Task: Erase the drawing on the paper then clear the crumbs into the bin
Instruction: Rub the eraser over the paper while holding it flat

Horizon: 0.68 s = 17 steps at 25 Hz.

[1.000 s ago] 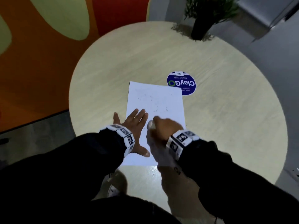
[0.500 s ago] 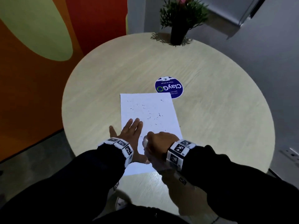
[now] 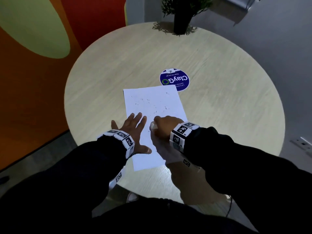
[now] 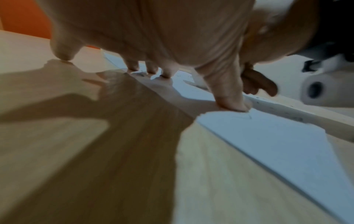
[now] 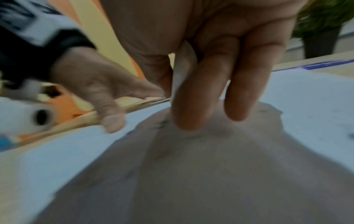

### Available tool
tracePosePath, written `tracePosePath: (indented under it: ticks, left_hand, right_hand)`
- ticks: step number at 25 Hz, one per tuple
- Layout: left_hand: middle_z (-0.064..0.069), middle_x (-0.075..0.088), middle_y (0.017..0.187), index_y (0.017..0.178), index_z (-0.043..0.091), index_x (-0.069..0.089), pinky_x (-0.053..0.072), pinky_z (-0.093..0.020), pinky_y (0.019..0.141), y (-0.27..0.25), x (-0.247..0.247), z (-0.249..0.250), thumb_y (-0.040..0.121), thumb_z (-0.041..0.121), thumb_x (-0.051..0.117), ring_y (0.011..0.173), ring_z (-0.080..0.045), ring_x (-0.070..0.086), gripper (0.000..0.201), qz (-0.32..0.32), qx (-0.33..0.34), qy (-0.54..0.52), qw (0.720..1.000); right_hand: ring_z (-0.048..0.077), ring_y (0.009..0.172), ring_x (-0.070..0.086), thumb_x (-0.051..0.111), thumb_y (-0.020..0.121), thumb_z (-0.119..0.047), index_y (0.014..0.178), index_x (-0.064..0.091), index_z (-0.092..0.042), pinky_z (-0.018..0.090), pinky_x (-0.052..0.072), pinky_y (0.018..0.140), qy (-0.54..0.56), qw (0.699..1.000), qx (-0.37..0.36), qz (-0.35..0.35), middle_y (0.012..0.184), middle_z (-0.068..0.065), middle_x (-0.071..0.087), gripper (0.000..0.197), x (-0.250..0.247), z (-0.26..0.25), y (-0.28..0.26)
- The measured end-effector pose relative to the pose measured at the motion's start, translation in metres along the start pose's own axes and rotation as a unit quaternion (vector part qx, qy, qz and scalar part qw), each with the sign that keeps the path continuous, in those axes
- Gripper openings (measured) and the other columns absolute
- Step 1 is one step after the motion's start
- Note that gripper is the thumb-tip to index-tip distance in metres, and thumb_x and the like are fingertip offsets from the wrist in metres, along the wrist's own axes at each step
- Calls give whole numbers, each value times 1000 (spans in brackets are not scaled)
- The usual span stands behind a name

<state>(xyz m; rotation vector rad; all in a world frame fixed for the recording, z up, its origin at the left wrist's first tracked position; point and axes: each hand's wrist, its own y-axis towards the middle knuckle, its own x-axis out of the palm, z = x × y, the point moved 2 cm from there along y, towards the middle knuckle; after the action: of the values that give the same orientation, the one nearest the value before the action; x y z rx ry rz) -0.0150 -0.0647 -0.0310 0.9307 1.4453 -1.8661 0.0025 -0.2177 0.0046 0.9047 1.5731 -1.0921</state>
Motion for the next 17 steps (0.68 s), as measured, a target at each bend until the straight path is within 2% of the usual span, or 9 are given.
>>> tracePosePath:
  ticks: [2, 4, 7, 10, 11, 13, 14, 16, 17]
  left_hand:
    - [13, -28, 155, 149, 34, -20, -1, -70, 106, 1, 0, 0, 68, 76, 61, 143, -10, -24, 121, 8, 5, -6, 1000]
    - [13, -27, 156, 149, 34, -19, 0, -71, 106, 3, 1, -1, 68, 77, 60, 143, -11, -23, 122, 17, 6, -9, 1000]
    - [11, -25, 157, 149, 33, -19, 1, -73, 106, 4, 4, -1, 67, 79, 59, 144, -13, -23, 122, 27, 6, -1, 1000]
    - [12, -26, 156, 149, 33, -18, 0, -73, 106, 3, 1, 1, 69, 76, 61, 144, -11, -23, 120, 17, 0, -3, 1000]
    - [13, -26, 156, 150, 32, -18, 1, -73, 106, 2, -1, 0, 70, 74, 61, 144, -11, -23, 119, 15, -2, -2, 1000]
    - [12, -25, 156, 150, 32, -17, 1, -73, 105, 3, 0, 0, 70, 75, 61, 144, -11, -22, 119, 18, -1, -5, 1000]
    - [12, -24, 157, 150, 33, -16, 1, -73, 104, 3, 1, 0, 69, 76, 60, 144, -12, -22, 120, 22, 1, -5, 1000]
    - [12, -23, 157, 150, 33, -16, 1, -74, 104, 4, 3, -1, 66, 80, 59, 144, -12, -21, 122, 32, 4, 0, 999]
    - [12, -23, 157, 150, 33, -16, 1, -74, 104, 5, 5, -1, 65, 80, 59, 144, -12, -21, 122, 35, 4, 1, 999]
  right_hand:
    - [22, 51, 43, 35, 93, -36, 77, 47, -20, 29, 29, 52, -54, 996, -13, 74, 57, -3, 40, 26, 10, -21, -30]
    - [23, 52, 46, 37, 93, -35, 76, 46, -20, 27, 24, 51, -48, 995, -23, 90, 57, -4, 36, 25, 5, -17, -19]
    - [24, 70, 51, 33, 96, -39, 91, 47, -18, 29, 32, 61, -5, 1000, -30, -8, 72, -2, 43, 26, -8, -2, 20]
    - [22, 53, 42, 40, 90, -35, 74, 43, -21, 28, 24, 53, -70, 992, 23, 104, 56, -4, 31, 22, 4, -22, -21]
    - [21, 50, 40, 43, 88, -34, 71, 44, -22, 28, 20, 51, -68, 993, 25, 93, 54, -4, 30, 21, 6, -30, -32]
    - [22, 50, 47, 47, 86, -35, 70, 48, -22, 26, 16, 49, -67, 994, 28, 80, 54, -4, 34, 20, 7, -25, -31]
    - [22, 53, 50, 47, 87, -36, 74, 50, -22, 26, 16, 48, -70, 994, 17, 86, 58, -4, 37, 20, 2, -19, -15]
    - [24, 66, 51, 41, 92, -37, 88, 51, -20, 26, 24, 52, -12, 1000, 2, 21, 70, 0, 43, 20, -7, -11, 15]
    - [23, 66, 50, 42, 92, -37, 89, 50, -20, 26, 24, 51, -2, 1000, -7, 13, 70, -1, 43, 20, -2, -10, 18]
